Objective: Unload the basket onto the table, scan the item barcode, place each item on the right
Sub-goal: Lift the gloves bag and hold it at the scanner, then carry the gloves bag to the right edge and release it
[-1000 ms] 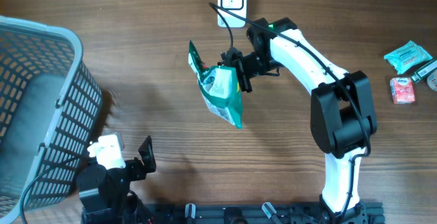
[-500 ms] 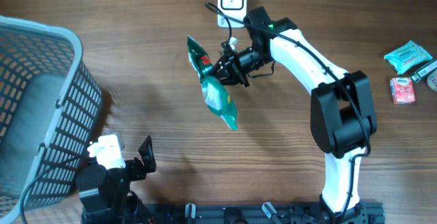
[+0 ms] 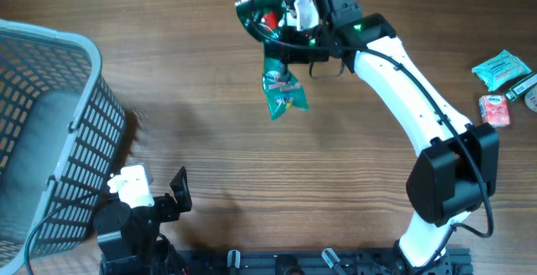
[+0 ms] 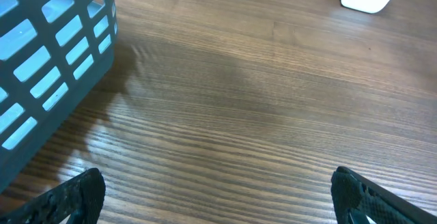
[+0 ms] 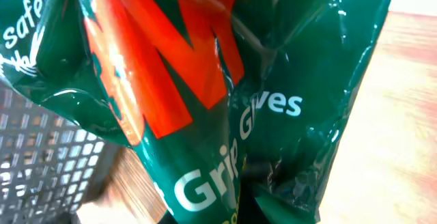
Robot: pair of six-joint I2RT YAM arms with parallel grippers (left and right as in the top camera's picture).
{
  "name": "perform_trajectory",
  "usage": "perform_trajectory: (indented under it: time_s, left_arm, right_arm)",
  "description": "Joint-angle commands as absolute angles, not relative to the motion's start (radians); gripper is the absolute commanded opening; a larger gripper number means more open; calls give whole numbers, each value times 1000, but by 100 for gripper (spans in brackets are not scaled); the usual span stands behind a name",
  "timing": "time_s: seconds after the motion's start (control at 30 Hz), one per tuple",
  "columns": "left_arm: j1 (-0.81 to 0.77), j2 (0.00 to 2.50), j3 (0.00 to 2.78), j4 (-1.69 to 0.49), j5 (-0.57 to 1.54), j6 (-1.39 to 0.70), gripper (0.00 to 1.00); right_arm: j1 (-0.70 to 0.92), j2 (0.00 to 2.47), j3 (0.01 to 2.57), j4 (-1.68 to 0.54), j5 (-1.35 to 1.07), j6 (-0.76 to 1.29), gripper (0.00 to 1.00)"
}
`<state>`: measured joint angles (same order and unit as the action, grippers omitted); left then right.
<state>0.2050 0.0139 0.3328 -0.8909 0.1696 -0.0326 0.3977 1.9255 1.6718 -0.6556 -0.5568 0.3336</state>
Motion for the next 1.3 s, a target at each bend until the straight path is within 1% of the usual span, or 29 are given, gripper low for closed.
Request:
perform_trajectory:
  time_s: [0.0, 0.13, 0.23, 0.33, 0.63, 0.73, 0.87, 1.07, 1.13, 1.27]
  left_arm:
    - [212, 7, 332, -888, 167, -42, 100]
    - [212, 7, 332, -888, 167, -42, 100]
    - [212, 7, 332, -888, 167, -42, 100]
    - [212, 7, 332, -888, 167, -42, 100]
    - [212, 7, 332, -888, 167, -42, 100]
    - [212, 7, 332, -888, 167, -42, 100]
    - [212, 7, 332, -888, 167, -42, 100]
    - [212, 7, 332, -888, 167, -42, 100]
    - [212, 7, 332, -888, 167, -42, 100]
    - [212, 7, 332, -888, 167, -42, 100]
  right_arm:
    - [397, 1951, 1676, -545, -665, 323, 4]
    - [397, 1967, 1676, -348, -649, 345, 4]
    - [397, 1991, 1678, -236, -438, 371, 4]
    - [395, 2055, 1716, -143, -336, 366, 4]
    - [390, 2372, 2123, -131, -46, 280, 4]
    - [383, 2440, 2182, -86, -19, 233, 4]
    - [383, 2478, 2186, -16, 15, 131, 5]
    - [383, 2482, 2194, -63, 4, 104, 4]
    - [384, 2481, 2238, -126, 3, 104, 4]
    - [356, 2430, 2429, -482, 54, 106, 4]
